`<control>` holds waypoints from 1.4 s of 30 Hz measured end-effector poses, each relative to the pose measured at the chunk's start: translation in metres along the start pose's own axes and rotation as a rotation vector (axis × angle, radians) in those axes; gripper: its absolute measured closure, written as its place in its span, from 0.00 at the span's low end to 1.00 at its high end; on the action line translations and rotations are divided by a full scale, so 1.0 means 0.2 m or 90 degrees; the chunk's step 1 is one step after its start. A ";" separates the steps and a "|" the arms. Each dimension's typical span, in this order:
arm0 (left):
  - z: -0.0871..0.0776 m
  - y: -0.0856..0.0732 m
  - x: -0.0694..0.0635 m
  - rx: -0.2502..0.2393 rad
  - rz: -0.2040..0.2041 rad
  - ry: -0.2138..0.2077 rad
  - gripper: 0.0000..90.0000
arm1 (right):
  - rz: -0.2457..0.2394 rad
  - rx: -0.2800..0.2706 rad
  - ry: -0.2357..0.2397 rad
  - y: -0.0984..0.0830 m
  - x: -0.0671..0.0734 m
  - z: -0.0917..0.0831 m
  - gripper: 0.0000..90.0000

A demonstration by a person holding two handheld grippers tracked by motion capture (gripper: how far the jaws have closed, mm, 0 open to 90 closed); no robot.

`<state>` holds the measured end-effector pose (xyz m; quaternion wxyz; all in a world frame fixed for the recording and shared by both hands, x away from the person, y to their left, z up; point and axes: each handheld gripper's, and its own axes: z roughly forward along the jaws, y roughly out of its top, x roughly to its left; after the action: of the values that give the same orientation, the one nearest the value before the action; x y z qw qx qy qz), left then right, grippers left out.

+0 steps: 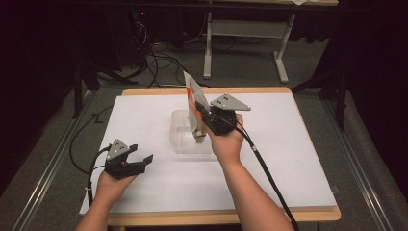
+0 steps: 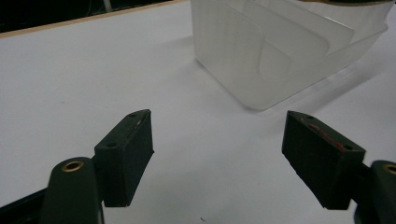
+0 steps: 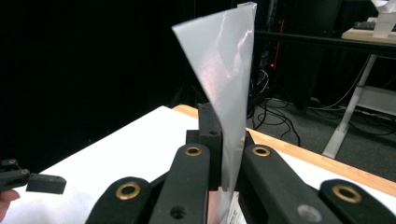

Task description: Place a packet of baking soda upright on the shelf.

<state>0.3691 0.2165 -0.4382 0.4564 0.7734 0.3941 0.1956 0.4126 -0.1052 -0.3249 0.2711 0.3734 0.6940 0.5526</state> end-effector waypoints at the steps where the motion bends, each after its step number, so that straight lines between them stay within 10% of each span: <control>1: 0.00 0.00 0.00 0.000 0.000 0.000 0.28 | 0.000 0.000 0.000 0.00 0.00 0.00 1.00; 42: 0.00 0.00 -0.02 -0.004 0.004 -0.008 0.28 | 0.007 0.054 -0.013 -0.19 0.03 0.29 1.00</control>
<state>0.3666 0.2140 -0.4371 0.4606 0.7743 0.3885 0.1936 0.4464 -0.0728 -0.3749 0.2590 0.3943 0.7118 0.5203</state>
